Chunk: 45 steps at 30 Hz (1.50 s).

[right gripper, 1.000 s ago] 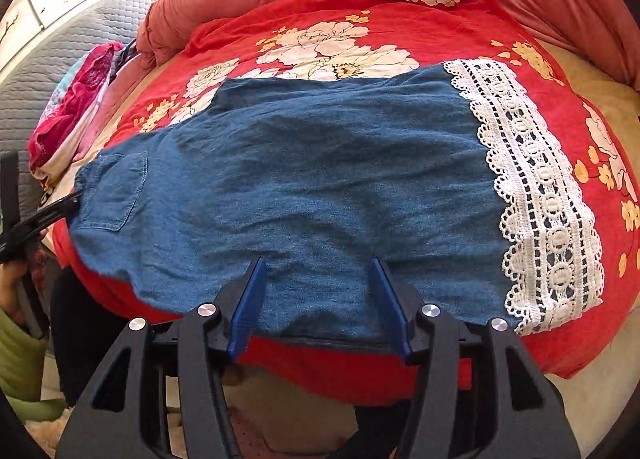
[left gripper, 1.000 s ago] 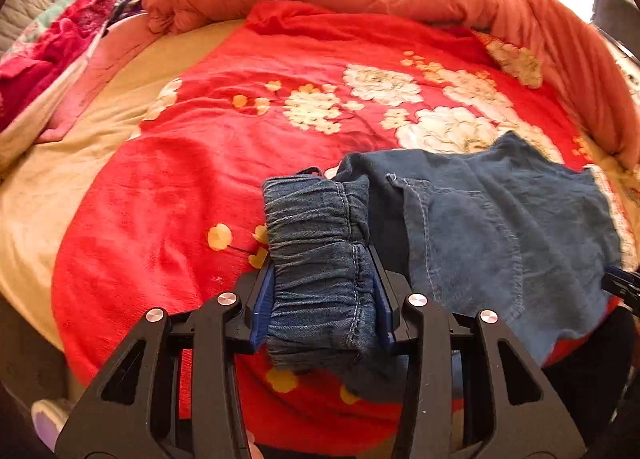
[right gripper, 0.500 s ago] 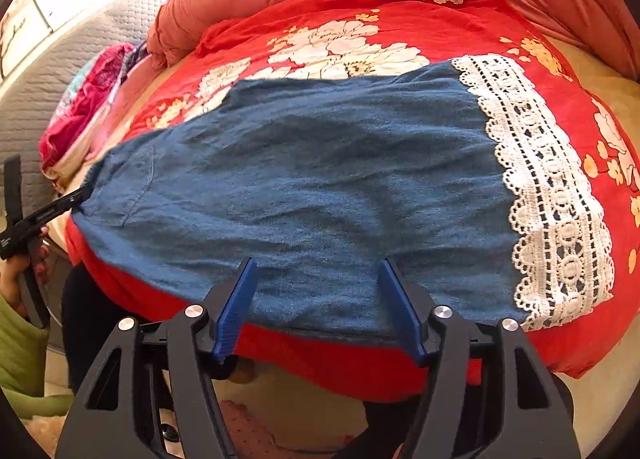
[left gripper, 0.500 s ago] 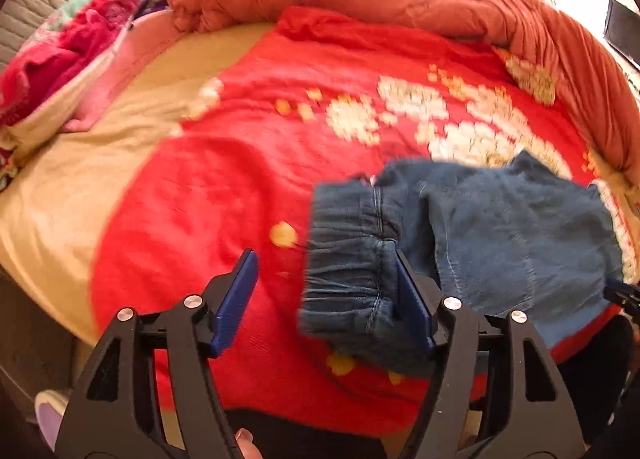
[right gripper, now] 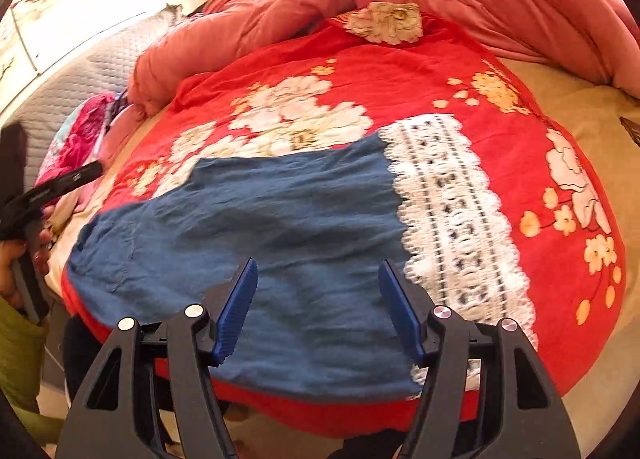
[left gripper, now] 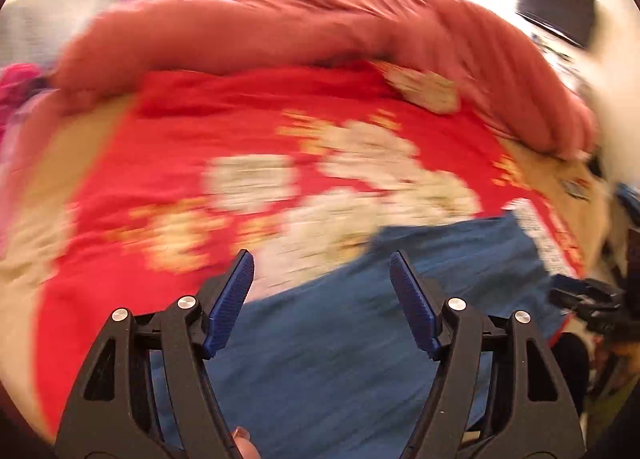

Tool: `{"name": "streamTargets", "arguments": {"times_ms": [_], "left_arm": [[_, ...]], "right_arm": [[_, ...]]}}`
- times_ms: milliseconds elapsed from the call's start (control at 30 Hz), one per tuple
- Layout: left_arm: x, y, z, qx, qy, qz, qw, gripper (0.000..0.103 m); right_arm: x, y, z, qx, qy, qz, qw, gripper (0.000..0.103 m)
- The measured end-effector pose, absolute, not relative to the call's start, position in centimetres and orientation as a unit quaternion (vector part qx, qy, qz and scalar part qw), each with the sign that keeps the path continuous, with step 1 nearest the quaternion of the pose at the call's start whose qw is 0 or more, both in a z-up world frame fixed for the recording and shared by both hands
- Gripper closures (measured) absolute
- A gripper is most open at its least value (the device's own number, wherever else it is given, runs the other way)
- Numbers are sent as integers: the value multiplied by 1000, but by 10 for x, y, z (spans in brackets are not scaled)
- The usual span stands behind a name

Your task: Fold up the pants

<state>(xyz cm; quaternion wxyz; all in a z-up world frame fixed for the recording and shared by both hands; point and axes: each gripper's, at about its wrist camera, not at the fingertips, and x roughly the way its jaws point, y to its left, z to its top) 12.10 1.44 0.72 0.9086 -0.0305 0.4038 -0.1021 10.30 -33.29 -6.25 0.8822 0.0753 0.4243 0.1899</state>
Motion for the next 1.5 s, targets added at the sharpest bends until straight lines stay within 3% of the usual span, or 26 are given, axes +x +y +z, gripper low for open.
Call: {"name": "streamTargets", "arguments": {"times_ms": [400,433,467,500,533,567,633,733,1033,1100,1133,1167,1400,1500], "left_arm": [[212,-30,-73,5,502,-140,854,40],[215,-32,-78,0,510,-140,849,46],[216,-35,-80,-4,511,-142,848,62],[216,-38,-81,-7,508,-150,848,71],[215,-42,-79,-6,505,-156,849,93],[213,-47,-78,-2,504,-164,848,99],[207,-53,-71,22,487,-156,859,100],[201,-48,-52,40,441,-130,887,100],[213,-49,-90,53,459,-120,879,96],[211,-45,-83,48,453,-119,882,84],[209,-42,-78,44,448,-116,885,66],[202,-37,-68,31,437,-114,891,60],[154,-45,-30,16,394,-119,911,60],[129,-77,-41,69,398,-151,902,59]], "right_arm": [[117,-352,-59,87,407,179,892,41],[120,-353,-58,87,406,175,892,41],[125,-355,-60,86,407,171,893,41],[128,-355,-62,84,410,171,892,41],[134,-356,-67,84,420,165,888,41],[139,-357,-72,87,428,161,885,41],[143,-361,-80,101,441,159,878,41],[138,-367,-78,119,434,157,879,41],[135,-367,-82,122,431,154,881,41],[134,-367,-78,120,432,154,881,41],[132,-369,-70,128,420,162,884,41],[131,-372,-62,132,405,168,889,41],[168,-356,-39,72,386,173,903,49],[194,-337,-42,43,400,190,896,50]]}}
